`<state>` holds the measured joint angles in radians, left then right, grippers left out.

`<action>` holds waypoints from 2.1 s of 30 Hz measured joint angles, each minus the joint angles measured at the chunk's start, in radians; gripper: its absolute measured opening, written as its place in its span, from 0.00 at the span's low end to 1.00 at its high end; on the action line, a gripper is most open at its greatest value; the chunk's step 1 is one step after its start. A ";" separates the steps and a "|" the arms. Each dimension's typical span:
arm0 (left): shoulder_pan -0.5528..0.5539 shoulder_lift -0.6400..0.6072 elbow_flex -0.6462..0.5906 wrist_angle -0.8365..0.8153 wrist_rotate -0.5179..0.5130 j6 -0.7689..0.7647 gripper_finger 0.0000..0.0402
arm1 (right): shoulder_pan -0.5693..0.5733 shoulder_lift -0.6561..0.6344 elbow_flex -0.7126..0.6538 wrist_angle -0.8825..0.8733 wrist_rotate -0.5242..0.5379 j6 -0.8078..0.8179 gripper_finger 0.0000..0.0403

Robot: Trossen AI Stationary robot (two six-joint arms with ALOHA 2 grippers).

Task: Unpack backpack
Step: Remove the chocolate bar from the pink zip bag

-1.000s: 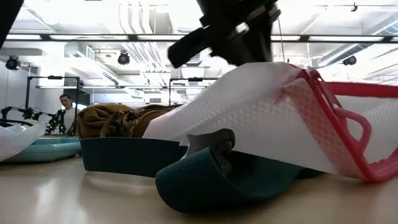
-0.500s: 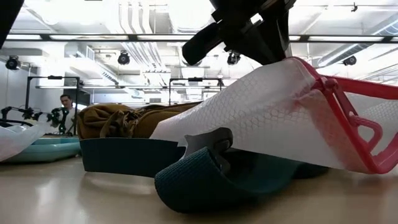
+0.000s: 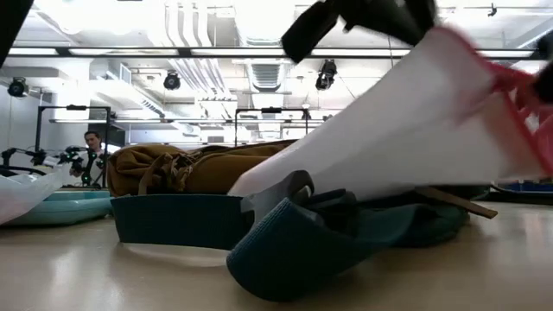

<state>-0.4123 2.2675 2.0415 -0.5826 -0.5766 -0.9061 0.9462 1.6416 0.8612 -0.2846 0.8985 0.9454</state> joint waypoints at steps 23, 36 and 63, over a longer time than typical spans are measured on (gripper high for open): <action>-0.038 0.009 -0.014 0.025 0.064 0.025 0.00 | -0.194 0.260 0.000 0.327 -0.026 -0.177 0.52; -0.046 0.006 -0.039 -0.013 0.056 -0.044 0.00 | -0.218 0.254 -0.002 0.333 -0.057 -0.254 0.02; -0.046 0.004 -0.045 -0.005 0.069 -0.035 0.00 | 0.330 -0.258 -0.013 -0.679 -0.437 0.262 0.00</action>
<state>-0.4583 2.2715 1.9965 -0.5874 -0.5073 -0.9412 1.2766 1.3837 0.8479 -0.9633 0.4613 1.2078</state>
